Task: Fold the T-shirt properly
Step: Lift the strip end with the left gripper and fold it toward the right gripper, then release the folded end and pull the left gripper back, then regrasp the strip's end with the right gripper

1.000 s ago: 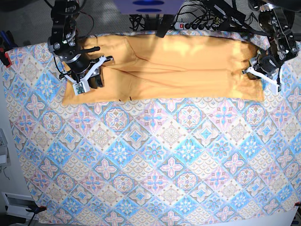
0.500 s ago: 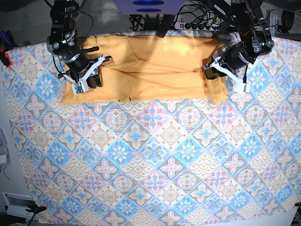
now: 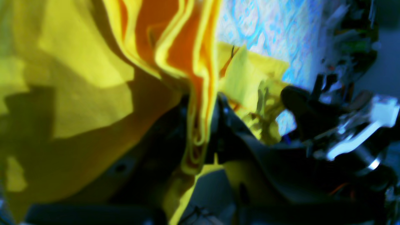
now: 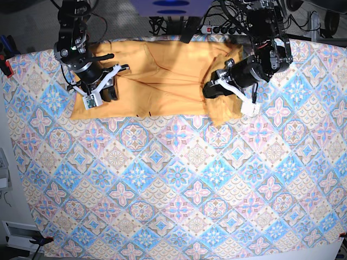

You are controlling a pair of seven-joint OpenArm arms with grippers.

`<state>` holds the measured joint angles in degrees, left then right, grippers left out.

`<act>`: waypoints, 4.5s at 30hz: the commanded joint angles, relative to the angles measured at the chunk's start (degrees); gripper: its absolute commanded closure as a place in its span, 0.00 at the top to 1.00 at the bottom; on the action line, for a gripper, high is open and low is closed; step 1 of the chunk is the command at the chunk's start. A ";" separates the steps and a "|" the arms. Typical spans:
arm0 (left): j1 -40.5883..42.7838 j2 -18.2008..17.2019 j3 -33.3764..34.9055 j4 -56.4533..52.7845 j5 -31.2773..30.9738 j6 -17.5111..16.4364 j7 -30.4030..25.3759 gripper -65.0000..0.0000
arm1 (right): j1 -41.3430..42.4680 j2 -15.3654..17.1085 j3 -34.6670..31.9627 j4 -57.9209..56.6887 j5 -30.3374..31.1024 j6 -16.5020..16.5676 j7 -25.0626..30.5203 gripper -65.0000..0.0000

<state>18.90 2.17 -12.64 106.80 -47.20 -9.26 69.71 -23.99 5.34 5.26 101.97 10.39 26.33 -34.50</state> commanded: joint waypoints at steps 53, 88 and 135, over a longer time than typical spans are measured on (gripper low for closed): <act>-1.80 -19.54 0.20 -7.33 -15.17 -0.46 0.05 0.44 | 0.47 1.21 1.73 0.93 0.64 0.00 1.40 0.18; -4.52 -14.97 4.07 -23.77 -4.45 -0.99 -1.45 0.46 | 0.47 1.12 1.82 0.93 0.64 0.00 1.40 0.18; -3.99 -18.48 -1.29 -17.79 -6.82 -0.99 -1.19 0.00 | 0.21 1.29 12.02 0.84 11.80 0.00 -9.06 0.46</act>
<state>15.29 -15.57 -13.74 87.94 -53.10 -10.13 68.79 -23.81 5.91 16.69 101.97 21.82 26.33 -44.27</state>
